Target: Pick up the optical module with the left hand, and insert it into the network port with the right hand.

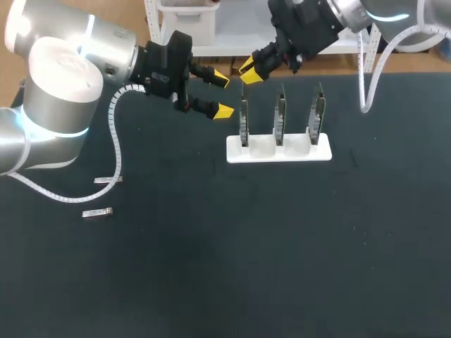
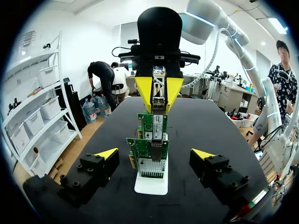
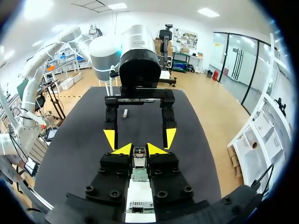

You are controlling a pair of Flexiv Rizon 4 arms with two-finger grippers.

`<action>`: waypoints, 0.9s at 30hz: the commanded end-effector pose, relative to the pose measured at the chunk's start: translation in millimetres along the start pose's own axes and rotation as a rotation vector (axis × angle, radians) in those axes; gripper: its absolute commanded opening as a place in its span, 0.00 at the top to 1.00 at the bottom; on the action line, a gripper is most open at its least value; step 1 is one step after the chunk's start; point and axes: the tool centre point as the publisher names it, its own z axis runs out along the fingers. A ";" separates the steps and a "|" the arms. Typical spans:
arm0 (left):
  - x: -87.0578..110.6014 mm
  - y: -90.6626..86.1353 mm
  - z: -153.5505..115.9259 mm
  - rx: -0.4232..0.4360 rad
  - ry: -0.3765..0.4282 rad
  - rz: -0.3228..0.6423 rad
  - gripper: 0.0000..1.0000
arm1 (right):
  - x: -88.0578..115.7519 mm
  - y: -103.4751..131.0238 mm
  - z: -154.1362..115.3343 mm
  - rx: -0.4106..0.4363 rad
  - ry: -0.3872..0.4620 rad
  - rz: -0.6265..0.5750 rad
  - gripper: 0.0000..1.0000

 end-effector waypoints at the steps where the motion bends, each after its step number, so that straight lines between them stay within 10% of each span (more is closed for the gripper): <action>1: -0.9 0.5 0.8 -0.001 0.005 -0.002 0.00 | -0.3 -2.2 -2.1 -0.004 -0.013 -0.002 1.00; 27: -0.9 0.5 0.8 -0.001 0.005 -0.002 0.00 | 1.2 0.9 1.4 -0.018 -0.010 0.007 1.00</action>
